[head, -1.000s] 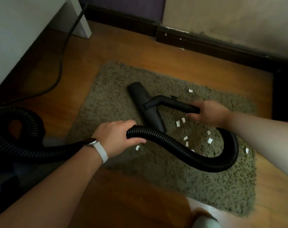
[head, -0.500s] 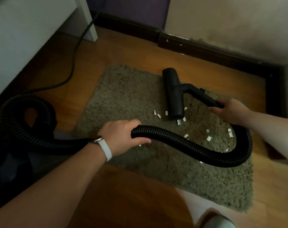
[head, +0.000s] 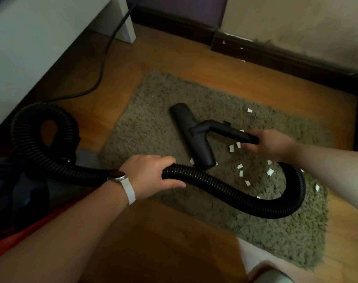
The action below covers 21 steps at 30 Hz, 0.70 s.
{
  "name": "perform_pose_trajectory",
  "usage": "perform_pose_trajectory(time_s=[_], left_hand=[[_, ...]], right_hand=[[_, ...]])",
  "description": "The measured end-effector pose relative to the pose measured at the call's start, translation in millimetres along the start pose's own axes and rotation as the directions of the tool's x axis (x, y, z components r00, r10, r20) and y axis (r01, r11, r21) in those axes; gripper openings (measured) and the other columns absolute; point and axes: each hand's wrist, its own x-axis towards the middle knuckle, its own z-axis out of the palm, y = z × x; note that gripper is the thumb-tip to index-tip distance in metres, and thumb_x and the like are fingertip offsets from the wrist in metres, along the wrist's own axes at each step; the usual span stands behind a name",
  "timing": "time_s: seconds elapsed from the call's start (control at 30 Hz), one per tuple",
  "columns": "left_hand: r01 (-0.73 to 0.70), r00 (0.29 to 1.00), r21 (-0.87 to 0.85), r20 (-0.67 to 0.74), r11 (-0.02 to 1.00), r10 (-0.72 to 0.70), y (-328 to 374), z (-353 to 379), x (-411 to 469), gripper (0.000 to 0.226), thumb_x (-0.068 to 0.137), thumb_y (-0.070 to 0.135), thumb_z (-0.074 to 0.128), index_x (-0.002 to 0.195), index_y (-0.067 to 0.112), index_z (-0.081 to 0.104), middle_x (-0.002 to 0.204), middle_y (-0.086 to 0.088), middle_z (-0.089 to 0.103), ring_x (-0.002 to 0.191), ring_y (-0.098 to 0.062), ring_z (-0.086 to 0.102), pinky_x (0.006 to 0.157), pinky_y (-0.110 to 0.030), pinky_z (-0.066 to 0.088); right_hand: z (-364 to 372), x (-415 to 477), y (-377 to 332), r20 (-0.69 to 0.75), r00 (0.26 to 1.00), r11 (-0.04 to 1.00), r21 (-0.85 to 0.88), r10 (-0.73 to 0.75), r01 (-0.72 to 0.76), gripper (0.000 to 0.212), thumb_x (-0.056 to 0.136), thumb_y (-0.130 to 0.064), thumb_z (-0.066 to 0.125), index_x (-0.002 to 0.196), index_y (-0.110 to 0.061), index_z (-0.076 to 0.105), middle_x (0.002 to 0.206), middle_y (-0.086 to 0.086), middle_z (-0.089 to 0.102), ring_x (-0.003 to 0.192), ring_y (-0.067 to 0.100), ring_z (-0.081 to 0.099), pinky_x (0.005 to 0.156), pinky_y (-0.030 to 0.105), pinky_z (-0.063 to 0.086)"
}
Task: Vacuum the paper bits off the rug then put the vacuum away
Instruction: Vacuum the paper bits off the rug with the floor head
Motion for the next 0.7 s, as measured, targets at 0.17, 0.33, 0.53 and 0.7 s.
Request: perform_pose_trajectory(time_s=[0.17, 0.33, 0.53, 0.7], left_hand=[[-0.02, 0.999, -0.042, -0.036, 0.999, 0.019, 1, 2, 5, 0.07, 0.071, 0.09, 0.025, 0.107, 0.038, 0.055, 0.082, 0.014, 0.06, 0.076, -0.005, 0.059, 0.061, -0.026, 0.049], [-0.045, 0.997, -0.04, -0.066, 0.998, 0.042, 5, 3, 11, 0.074, 0.069, 0.09, 0.02, 0.105, 0.037, 0.056, 0.078, 0.014, 0.059, 0.071, -0.005, 0.058, 0.056, -0.022, 0.044], [-0.036, 0.999, -0.019, -0.018, 0.999, 0.036, 7, 0, 9, 0.077, 0.067, 0.093, 0.021, 0.107, 0.037, 0.055, 0.081, 0.014, 0.06, 0.074, -0.005, 0.059, 0.06, -0.025, 0.048], [-0.016, 1.0, -0.018, 0.016, 1.0, 0.017, 7, -1, 1, 0.06, 0.077, 0.084, 0.038, 0.108, 0.035, 0.056, 0.086, 0.012, 0.061, 0.079, -0.008, 0.06, 0.068, -0.031, 0.052]], right_hand=[[-9, -13, 37, -0.054, 0.991, 0.991, 0.063, 0.119, -0.116, 0.023, 0.096, -0.043, 0.057, 0.116, -0.03, 0.059, 0.075, 0.0, 0.067, 0.058, 0.015, 0.066, 0.05, 0.028, 0.049], [-4, -26, 50, -0.062, 0.984, 0.98, 0.121, 0.165, -0.157, 0.019, 0.097, -0.043, 0.058, 0.109, -0.028, 0.058, 0.075, 0.003, 0.065, 0.059, 0.017, 0.064, 0.048, 0.025, 0.042], [-2, -23, 45, -0.124, 0.978, 0.985, 0.063, 0.169, -0.163, 0.021, 0.098, -0.042, 0.056, 0.113, -0.028, 0.058, 0.071, 0.002, 0.065, 0.055, 0.017, 0.064, 0.046, 0.026, 0.044], [-1, -11, 23, -0.148, 0.983, 0.994, 0.018, 0.107, -0.105, 0.021, 0.097, -0.042, 0.055, 0.113, -0.028, 0.056, 0.072, 0.0, 0.065, 0.054, 0.017, 0.065, 0.046, 0.032, 0.054]])
